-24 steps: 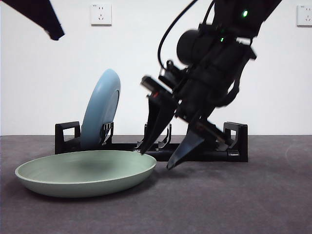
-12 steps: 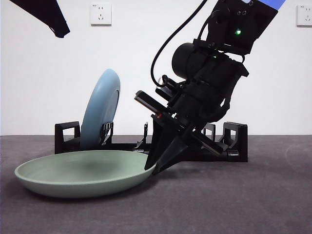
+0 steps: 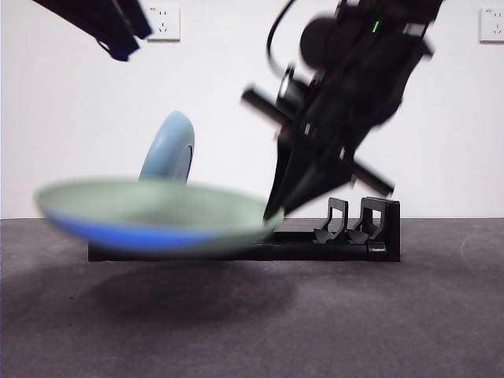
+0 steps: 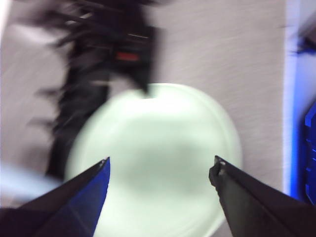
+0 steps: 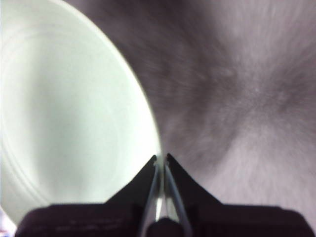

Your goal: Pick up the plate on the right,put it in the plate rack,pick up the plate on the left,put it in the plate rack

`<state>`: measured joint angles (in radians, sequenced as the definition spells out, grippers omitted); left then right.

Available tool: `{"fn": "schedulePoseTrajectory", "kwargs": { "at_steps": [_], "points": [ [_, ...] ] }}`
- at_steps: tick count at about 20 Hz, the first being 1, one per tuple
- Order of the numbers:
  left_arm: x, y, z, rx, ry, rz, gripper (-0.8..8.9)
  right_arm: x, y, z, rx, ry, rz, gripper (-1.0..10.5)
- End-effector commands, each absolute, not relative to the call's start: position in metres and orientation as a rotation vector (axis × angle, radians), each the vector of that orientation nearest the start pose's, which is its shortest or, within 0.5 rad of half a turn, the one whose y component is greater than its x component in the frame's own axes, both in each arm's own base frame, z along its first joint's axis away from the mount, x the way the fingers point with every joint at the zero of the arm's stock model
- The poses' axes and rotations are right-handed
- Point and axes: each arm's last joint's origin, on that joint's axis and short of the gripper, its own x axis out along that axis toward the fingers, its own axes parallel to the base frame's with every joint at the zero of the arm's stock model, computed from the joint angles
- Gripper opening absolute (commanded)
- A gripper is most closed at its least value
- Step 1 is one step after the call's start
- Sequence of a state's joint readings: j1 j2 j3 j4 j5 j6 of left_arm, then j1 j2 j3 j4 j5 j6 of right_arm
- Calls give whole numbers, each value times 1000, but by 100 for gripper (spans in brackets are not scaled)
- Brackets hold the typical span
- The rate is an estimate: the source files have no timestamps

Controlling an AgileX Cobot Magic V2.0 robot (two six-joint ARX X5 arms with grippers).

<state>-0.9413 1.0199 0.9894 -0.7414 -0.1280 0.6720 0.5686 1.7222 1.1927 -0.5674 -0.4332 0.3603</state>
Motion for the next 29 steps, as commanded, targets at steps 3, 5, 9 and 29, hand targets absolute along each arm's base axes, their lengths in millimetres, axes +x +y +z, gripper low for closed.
{"fn": "schedulePoseTrajectory", "kwargs": {
  "at_steps": [3, 5, 9, 29],
  "points": [
    [108, -183, 300, 1120, 398, -1116, 345, 270, 170, 246, 235, 1240, 665, -13],
    [107, -192, 293, 1155, 414, -1150, 345, 265, 158, 258, 241, 1229, 653, -13],
    [109, -205, 278, 1232, 453, -1165, 342, 256, 142, 279, 254, 1176, 649, -13],
    [117, -215, 272, 1253, 435, -1109, -9, 237, 130, 301, 227, 1115, 682, 10]
  ]
}}
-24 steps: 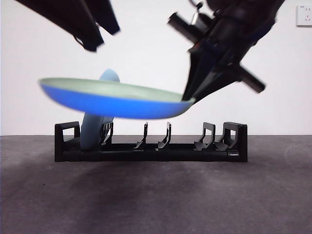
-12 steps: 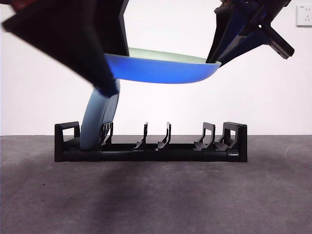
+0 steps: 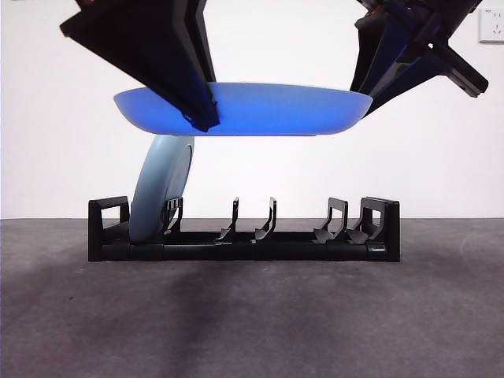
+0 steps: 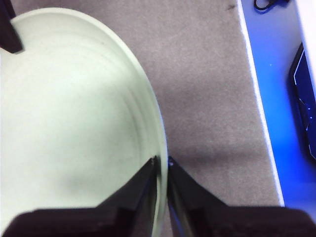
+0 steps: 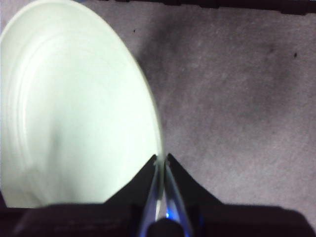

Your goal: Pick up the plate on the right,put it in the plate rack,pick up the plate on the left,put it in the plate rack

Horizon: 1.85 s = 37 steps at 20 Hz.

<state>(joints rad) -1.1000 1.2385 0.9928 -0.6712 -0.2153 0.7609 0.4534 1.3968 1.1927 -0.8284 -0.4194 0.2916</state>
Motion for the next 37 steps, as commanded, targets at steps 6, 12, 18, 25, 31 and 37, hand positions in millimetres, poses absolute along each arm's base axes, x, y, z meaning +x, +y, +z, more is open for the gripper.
{"fn": "schedulePoseTrajectory", "kwargs": {
  "at_steps": [6, 12, 18, 25, 31, 37],
  "points": [
    [117, -215, 272, 1250, 434, -1115, -9, 234, 117, 320, 250, 988, 680, 487],
    [117, -219, 275, 1187, 405, -1140, -9, 223, 96, 352, 278, 771, 673, 534],
    [152, -226, 302, 651, 241, -1115, -9, 179, 67, 402, 306, 443, 668, 533],
    [208, -200, 332, 68, 115, -1111, -9, 146, 54, 420, 290, 310, 603, 532],
    [254, -185, 326, -256, 120, -1084, -9, 139, 52, 423, 289, 288, 606, 532],
    [290, -185, 300, -376, 124, -987, -9, 142, 53, 420, 277, 309, 604, 532]
  ]
}}
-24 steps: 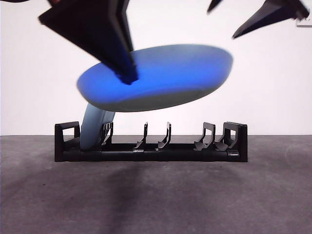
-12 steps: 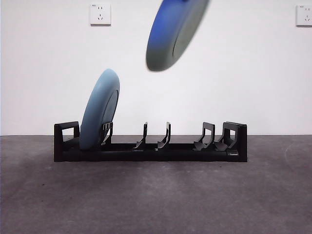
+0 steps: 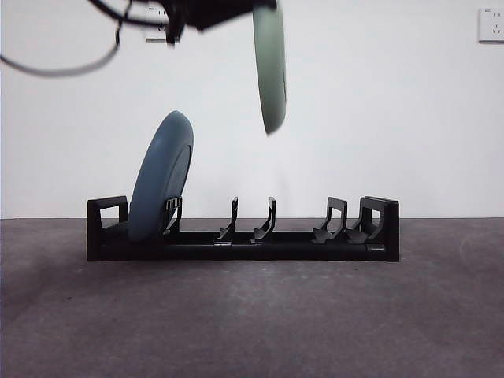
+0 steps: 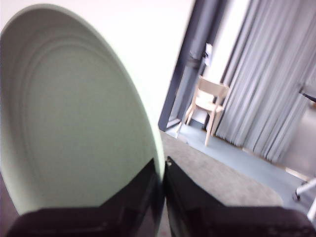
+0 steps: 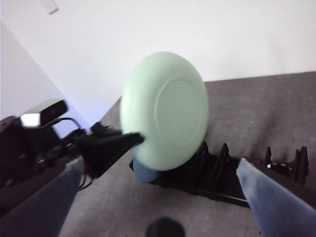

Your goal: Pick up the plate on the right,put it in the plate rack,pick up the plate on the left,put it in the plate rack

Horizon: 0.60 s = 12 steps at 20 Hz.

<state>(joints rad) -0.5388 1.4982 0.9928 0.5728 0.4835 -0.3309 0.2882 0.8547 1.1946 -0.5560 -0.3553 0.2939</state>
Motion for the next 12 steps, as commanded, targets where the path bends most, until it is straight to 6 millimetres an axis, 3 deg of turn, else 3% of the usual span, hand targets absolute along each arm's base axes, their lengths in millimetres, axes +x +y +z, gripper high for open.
{"fn": "schedulePoseTrajectory", "kwargs": {
  "at_steps": [1, 12],
  "points": [
    [294, -184, 295, -379, 138, -959, -9, 143, 53, 420, 272, 314, 603, 532],
    [314, -191, 278, -318, 212, -880, -9, 153, 55, 415, 259, 342, 582, 532]
  ]
}}
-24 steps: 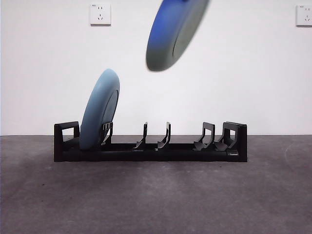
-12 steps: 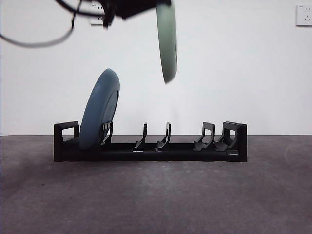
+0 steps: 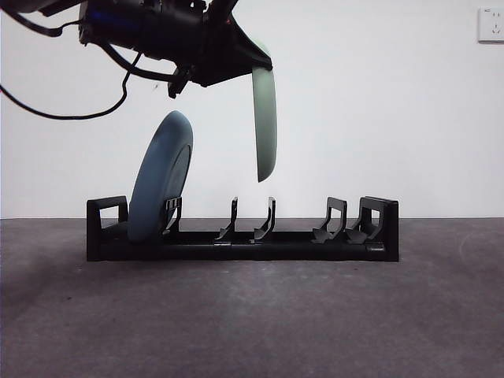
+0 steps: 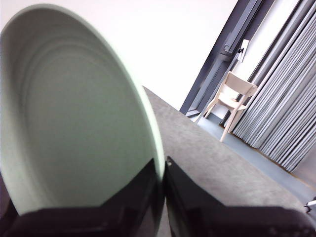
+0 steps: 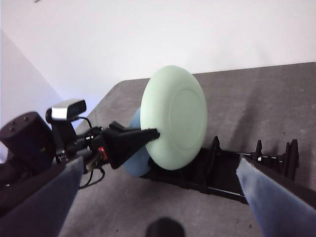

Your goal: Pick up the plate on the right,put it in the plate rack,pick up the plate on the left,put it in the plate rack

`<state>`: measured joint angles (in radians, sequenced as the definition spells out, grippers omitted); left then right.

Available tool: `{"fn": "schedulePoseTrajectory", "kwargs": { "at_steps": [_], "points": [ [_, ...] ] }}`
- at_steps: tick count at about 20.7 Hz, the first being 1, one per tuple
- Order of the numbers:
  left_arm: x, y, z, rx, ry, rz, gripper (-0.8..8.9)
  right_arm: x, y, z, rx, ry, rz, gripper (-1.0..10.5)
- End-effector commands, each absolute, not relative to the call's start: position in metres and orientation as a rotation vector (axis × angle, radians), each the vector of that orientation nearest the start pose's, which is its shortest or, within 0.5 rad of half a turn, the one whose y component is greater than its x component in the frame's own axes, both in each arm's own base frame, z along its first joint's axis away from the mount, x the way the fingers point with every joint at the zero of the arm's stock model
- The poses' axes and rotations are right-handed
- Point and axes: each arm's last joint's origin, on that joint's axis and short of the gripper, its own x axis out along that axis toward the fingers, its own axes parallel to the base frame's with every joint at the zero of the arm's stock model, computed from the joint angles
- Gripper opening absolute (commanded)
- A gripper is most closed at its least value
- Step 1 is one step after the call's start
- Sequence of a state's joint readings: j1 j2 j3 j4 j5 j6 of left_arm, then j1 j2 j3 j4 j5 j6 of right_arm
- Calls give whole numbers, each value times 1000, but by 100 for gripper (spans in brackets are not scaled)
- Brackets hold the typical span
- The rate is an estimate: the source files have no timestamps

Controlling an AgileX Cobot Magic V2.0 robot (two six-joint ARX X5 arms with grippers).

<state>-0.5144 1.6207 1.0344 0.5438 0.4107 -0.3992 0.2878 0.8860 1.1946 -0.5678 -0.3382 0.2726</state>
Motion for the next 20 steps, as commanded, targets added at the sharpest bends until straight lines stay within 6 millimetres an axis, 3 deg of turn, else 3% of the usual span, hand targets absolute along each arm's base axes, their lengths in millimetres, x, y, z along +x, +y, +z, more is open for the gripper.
{"fn": "schedulePoseTrajectory", "kwargs": {
  "at_steps": [1, 11, 20],
  "points": [
    [315, -190, 277, -301, 217, -858, -9, 153, 56, 415, 259, 344, 581, 531],
    [319, -192, 267, -260, 234, -835, -9, 160, 58, 413, 256, 346, 582, 531],
    [327, -197, 246, -253, 290, -827, -9, 162, 58, 413, 248, 348, 583, 531]
  ]
}}
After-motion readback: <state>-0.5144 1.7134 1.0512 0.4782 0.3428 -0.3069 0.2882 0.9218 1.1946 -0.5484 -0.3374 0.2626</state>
